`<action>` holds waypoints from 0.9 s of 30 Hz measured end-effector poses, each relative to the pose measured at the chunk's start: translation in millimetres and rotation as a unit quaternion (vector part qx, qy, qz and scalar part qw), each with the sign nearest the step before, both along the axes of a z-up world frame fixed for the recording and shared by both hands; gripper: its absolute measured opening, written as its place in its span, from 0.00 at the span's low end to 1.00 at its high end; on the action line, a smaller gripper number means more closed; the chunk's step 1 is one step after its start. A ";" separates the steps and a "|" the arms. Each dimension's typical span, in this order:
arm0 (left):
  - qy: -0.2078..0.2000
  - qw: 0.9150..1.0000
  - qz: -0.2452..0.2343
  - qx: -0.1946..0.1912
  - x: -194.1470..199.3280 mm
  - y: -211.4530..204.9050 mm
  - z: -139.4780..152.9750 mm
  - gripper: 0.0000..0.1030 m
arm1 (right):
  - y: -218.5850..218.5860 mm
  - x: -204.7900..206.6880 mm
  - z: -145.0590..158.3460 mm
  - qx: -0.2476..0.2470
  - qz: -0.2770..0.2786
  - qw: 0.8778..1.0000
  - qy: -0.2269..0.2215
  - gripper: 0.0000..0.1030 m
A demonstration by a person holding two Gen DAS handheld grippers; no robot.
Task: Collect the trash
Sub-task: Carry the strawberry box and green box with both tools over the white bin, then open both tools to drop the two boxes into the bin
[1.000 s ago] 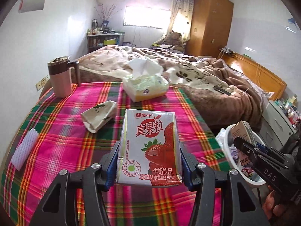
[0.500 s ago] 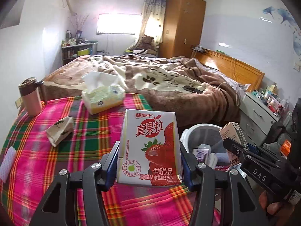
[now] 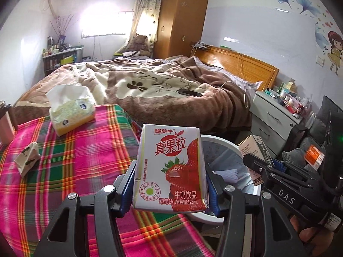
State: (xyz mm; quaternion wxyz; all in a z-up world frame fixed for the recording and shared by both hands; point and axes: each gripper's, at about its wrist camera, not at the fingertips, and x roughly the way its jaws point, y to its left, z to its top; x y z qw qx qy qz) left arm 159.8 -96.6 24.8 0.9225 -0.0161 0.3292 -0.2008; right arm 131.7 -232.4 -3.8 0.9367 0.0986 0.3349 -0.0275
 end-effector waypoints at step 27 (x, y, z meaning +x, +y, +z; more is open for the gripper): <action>0.022 0.998 -0.044 0.029 27.4 -61.6 -24.8 0.58 | -42.6 16.4 -22.4 -0.011 -0.022 0.998 0.049 0.32</action>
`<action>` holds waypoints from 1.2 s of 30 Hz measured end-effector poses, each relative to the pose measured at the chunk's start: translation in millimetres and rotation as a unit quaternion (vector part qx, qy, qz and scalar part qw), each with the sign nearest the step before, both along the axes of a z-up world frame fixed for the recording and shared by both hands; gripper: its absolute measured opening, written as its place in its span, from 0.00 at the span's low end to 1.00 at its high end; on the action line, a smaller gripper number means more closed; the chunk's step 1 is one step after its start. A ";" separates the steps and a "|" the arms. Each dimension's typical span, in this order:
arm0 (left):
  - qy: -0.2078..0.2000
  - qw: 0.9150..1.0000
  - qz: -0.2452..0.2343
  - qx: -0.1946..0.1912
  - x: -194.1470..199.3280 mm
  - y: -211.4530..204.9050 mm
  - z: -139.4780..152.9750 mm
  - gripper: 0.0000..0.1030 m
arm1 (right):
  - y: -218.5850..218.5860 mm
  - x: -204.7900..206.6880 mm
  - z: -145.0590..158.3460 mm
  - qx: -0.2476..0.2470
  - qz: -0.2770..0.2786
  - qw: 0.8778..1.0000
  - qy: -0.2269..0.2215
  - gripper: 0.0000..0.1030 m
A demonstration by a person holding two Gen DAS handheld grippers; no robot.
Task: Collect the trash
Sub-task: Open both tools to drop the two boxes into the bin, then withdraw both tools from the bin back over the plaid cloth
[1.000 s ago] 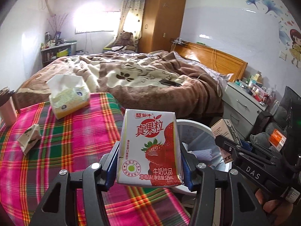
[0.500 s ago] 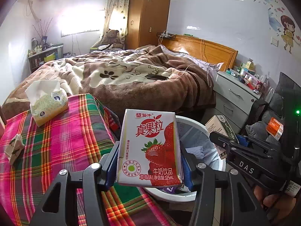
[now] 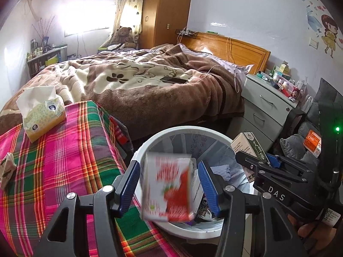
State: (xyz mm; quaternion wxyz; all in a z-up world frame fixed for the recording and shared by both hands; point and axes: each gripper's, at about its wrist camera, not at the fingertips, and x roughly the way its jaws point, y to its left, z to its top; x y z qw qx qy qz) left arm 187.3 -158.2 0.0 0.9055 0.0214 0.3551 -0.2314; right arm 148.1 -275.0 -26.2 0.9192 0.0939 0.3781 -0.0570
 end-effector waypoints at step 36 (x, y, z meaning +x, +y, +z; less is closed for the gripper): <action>-0.028 0.996 0.081 -0.018 -25.2 91.3 15.2 0.68 | 45.1 -7.8 13.5 0.022 0.040 0.998 -0.039 0.55</action>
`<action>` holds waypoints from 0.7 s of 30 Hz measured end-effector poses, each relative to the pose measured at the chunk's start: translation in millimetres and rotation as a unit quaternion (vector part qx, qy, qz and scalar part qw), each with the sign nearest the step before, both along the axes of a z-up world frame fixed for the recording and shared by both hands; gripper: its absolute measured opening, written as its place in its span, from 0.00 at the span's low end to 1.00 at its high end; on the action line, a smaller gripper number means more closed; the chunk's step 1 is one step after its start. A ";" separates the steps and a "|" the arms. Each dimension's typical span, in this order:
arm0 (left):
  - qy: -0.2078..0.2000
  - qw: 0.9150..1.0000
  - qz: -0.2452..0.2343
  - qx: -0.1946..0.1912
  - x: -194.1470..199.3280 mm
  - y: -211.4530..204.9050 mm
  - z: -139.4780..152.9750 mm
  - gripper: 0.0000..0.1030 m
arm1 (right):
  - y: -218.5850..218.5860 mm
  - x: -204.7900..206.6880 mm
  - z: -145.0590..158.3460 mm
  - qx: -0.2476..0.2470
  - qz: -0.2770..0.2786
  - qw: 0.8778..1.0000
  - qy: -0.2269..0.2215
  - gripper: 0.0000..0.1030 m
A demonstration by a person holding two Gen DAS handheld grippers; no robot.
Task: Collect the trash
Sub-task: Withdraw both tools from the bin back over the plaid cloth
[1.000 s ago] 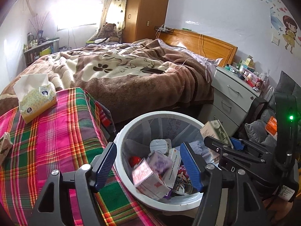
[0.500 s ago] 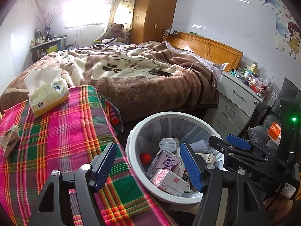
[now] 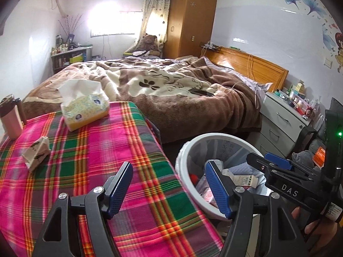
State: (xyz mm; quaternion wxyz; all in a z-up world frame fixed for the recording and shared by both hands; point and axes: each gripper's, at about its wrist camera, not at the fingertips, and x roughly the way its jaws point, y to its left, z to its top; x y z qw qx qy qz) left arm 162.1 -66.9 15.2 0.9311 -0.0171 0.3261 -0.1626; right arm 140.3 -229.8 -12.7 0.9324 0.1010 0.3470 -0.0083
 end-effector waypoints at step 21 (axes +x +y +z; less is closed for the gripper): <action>-0.020 0.993 0.115 0.018 -17.2 120.8 3.9 0.68 | 102.1 15.0 7.4 0.011 0.112 0.993 -0.028 0.55</action>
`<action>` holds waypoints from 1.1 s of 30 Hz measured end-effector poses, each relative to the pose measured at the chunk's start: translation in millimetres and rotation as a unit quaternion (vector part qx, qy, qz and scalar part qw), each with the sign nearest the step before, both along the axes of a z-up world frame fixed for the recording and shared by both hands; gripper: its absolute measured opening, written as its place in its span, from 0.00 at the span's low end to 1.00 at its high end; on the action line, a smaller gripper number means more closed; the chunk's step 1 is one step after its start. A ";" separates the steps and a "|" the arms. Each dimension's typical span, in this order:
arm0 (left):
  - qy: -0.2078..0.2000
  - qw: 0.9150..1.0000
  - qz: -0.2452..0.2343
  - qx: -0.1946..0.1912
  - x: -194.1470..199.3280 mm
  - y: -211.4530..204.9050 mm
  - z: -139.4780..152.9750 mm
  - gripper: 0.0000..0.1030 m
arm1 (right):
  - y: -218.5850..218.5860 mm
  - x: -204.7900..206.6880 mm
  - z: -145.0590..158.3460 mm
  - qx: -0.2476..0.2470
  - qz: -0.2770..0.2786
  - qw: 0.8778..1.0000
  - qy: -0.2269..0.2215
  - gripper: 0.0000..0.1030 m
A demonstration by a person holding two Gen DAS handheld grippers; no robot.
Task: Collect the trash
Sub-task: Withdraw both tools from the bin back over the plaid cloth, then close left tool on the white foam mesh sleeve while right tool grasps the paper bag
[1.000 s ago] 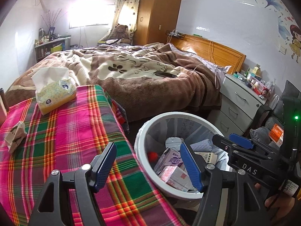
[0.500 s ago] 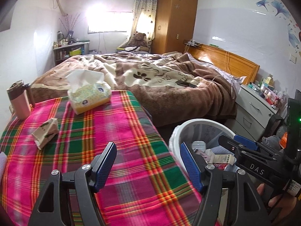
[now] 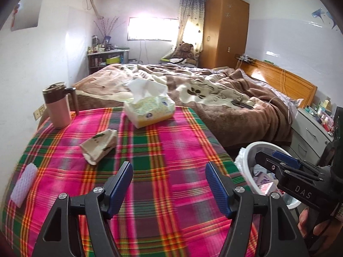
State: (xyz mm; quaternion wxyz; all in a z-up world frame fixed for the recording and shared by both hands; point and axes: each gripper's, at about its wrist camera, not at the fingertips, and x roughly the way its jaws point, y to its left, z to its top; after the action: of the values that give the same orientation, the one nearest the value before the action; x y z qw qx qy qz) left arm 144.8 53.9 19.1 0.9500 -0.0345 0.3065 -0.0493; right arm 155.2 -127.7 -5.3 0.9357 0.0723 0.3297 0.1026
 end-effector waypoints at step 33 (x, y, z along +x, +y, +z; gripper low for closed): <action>0.050 0.982 0.184 0.018 -6.4 210.0 -42.2 0.68 | 160.7 65.7 -27.7 0.022 0.116 0.991 0.057 0.55</action>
State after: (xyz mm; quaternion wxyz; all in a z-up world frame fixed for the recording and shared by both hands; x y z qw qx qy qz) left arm 138.4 263.9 -23.1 0.9267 -0.0755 0.3431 0.1332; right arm 221.0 32.9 -33.1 0.8954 0.0601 0.3861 0.2134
